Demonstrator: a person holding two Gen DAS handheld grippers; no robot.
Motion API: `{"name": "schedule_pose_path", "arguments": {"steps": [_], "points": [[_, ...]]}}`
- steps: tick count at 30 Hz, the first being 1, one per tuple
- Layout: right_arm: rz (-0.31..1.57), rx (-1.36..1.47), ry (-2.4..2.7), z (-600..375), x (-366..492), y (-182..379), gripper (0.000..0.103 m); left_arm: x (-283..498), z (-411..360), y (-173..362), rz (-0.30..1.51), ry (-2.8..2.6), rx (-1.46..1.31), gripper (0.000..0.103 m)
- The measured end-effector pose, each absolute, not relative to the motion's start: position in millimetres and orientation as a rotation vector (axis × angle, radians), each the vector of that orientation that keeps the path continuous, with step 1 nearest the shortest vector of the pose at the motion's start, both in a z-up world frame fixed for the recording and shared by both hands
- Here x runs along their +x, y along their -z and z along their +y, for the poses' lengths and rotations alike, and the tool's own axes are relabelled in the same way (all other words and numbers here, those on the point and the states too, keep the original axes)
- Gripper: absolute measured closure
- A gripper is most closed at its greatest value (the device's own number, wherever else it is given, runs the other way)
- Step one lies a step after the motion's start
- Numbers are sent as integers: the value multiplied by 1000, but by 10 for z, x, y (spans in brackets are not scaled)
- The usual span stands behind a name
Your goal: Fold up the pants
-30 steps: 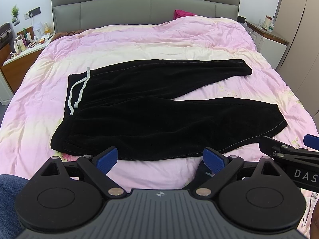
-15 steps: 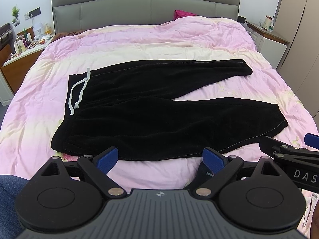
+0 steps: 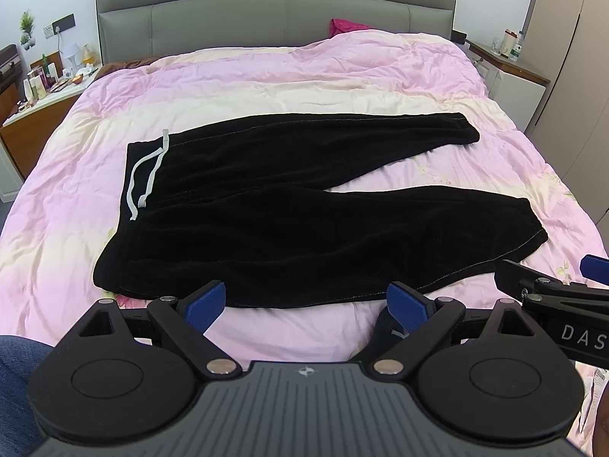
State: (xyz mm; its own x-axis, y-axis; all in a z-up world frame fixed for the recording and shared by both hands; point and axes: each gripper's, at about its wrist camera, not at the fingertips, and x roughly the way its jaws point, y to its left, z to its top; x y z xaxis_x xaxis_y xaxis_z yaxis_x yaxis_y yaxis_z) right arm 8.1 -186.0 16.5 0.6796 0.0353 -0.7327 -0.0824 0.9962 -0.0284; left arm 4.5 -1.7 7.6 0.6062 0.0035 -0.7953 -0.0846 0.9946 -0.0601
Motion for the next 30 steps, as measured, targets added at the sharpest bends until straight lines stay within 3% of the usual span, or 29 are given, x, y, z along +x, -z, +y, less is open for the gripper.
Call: {"name": "schedule_pose_path", "arguments": {"steps": [8, 17, 25, 30], "points": [[808, -79, -79, -1842, 127, -145, 5, 171, -41, 54, 898, -34, -56, 0], [678, -333, -141, -2023, 594, 152, 5, 352, 369, 362, 768, 26, -14, 0], [607, -593, -368, -2526, 1080, 636, 5, 537, 440, 987, 718, 150, 422, 0], [588, -772, -449, -2898, 1341, 1050, 5, 566, 357, 1614, 733, 219, 806, 16]]}}
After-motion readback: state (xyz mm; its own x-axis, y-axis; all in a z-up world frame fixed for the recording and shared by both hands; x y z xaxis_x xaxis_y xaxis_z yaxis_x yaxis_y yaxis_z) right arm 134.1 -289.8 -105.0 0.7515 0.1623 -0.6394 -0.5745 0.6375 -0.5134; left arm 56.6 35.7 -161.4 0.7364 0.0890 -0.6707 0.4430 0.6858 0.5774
